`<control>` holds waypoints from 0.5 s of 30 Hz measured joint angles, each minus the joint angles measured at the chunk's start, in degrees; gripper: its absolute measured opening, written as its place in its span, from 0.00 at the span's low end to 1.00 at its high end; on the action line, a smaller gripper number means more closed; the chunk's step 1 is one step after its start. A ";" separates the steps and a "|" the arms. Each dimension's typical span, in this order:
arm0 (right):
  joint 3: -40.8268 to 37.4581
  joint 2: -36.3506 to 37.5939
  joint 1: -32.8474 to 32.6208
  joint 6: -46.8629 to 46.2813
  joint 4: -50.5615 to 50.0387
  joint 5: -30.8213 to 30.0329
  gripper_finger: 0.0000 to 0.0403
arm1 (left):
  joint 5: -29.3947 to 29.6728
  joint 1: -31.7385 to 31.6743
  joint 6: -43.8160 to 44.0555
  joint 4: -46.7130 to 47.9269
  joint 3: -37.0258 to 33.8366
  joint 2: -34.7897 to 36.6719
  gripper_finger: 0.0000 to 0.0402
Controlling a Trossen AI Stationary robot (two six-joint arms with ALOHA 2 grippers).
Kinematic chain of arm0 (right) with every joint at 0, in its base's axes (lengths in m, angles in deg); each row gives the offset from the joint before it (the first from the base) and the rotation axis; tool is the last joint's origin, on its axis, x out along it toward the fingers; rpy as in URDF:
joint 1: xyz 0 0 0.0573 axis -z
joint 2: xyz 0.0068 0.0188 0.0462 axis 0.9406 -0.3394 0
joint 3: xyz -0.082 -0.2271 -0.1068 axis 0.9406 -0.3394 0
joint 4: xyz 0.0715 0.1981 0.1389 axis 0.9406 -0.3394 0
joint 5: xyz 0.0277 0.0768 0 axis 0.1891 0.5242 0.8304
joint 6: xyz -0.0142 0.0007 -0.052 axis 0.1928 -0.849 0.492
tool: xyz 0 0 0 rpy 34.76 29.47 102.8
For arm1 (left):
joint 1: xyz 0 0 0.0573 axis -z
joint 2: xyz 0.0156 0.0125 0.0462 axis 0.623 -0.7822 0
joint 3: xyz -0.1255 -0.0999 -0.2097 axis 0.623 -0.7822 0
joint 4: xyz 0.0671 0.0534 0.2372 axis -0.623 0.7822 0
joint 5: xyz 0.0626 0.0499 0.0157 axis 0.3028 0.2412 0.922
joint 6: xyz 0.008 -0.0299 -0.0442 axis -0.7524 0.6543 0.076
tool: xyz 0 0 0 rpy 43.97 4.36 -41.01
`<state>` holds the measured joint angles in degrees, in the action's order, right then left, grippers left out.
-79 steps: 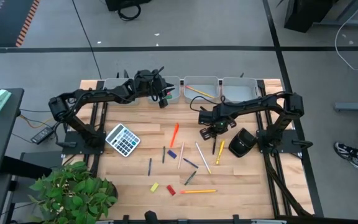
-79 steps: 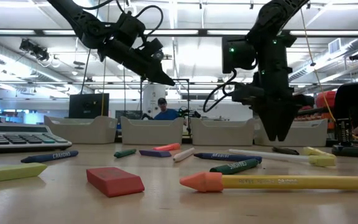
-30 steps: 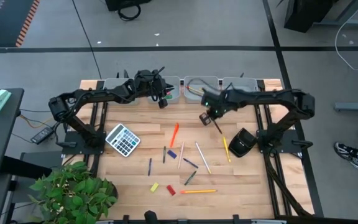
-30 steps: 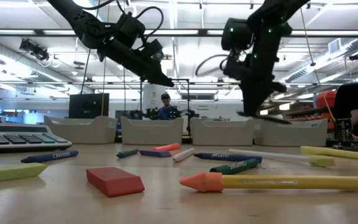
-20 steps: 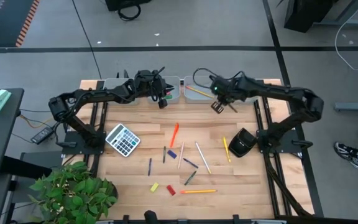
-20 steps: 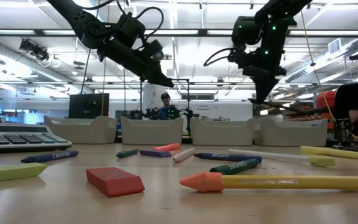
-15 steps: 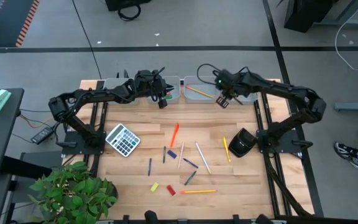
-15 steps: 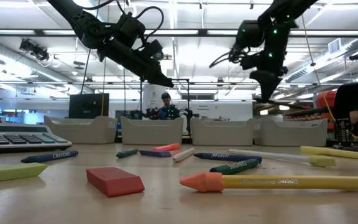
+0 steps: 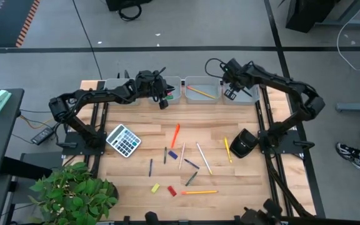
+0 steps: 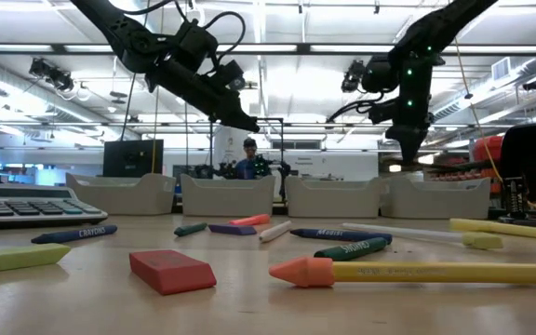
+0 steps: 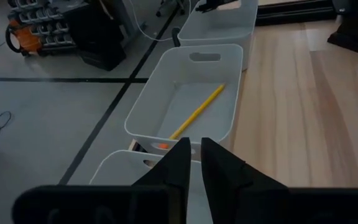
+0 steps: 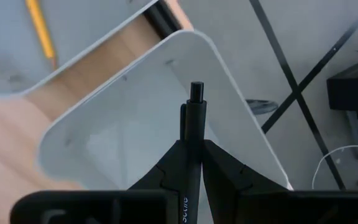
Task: Sort crayons/erasers/pens/pencils in bins
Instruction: Put the black pen into the gray bin
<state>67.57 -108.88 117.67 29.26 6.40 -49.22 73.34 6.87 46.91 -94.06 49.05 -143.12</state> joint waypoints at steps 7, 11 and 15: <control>-0.75 -0.10 1.59 0.01 1.72 3.16 0.13 | 0.40 0.00 0.68 -0.18 0.00 0.00 0.12; -0.75 -0.10 2.15 -0.93 2.07 2.87 0.15 | 2.23 0.00 0.80 -1.82 0.00 0.00 0.12; -0.75 -0.10 2.66 -1.13 2.05 2.82 0.21 | 4.11 -0.04 3.69 -3.97 0.00 0.00 0.14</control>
<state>66.82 -108.97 120.33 28.13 8.45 -46.40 77.45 6.83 50.60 -98.04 49.05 -143.12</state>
